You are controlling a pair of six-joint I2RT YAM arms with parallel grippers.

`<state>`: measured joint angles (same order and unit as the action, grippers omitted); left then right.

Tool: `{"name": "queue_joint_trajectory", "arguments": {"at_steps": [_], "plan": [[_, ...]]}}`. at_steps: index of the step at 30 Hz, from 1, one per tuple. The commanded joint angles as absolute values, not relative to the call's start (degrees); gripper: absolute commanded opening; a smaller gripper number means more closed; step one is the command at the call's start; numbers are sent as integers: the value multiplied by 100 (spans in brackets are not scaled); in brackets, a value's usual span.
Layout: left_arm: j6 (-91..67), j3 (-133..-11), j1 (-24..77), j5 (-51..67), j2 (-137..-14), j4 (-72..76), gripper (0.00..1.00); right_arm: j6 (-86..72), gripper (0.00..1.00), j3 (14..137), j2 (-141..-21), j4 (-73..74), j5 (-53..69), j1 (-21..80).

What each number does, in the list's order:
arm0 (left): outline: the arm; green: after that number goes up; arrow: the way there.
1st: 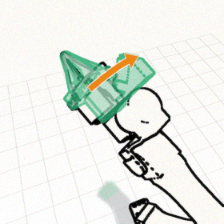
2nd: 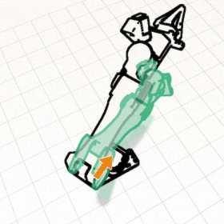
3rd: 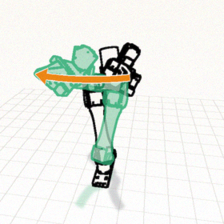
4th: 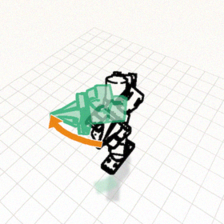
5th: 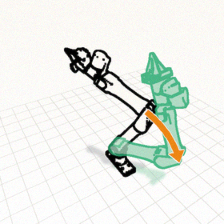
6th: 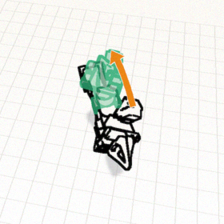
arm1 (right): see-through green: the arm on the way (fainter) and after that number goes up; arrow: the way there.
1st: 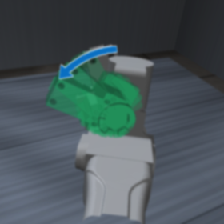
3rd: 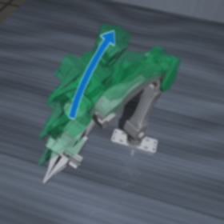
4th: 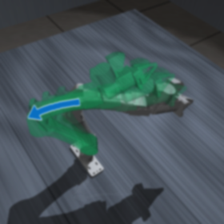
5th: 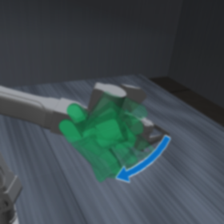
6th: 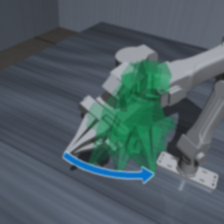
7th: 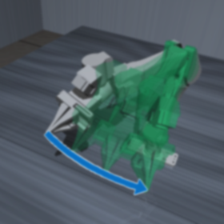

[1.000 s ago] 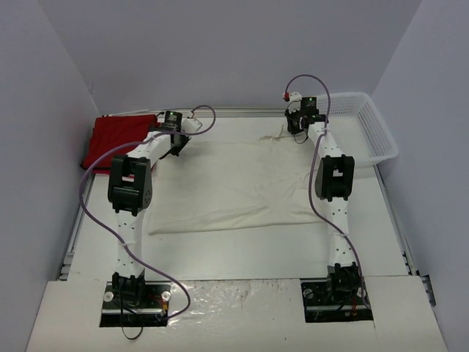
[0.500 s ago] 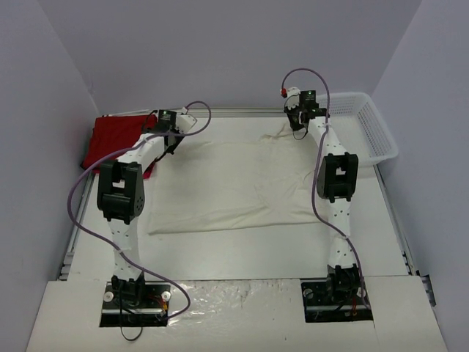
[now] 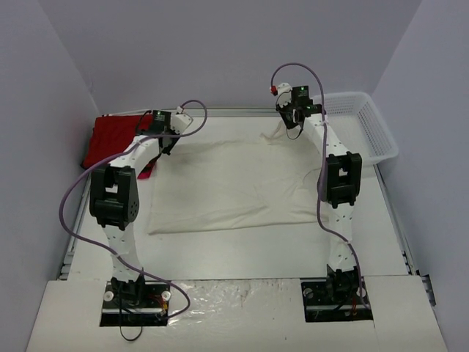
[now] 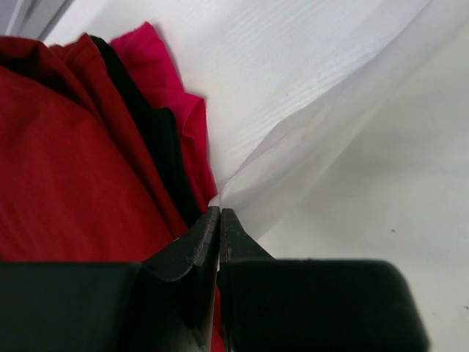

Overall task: Fold and stack the t-shirts
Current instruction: Grap the side of the flattened tshirt furthest away from the robot with both arms, then fold the other side of the tshirt into a rectangle

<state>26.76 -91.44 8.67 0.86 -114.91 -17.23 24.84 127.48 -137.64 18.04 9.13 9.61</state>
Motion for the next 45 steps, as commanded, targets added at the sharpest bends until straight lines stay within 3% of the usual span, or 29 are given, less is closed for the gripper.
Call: {"name": "queue_joint_trajectory", "arguments": {"at_steps": [1,23,45], "plan": [[2619,-8974,747,255,-10917,-1688,2,2514,0,12297,-12966,1872,703,888],[2786,-7331,545,817,-9537,-1723,2,2329,0,9855,-11014,2408,1178,861],[2936,-6355,545,1037,-9246,-1573,2,2338,0,8218,-10573,2549,1240,844]]}}
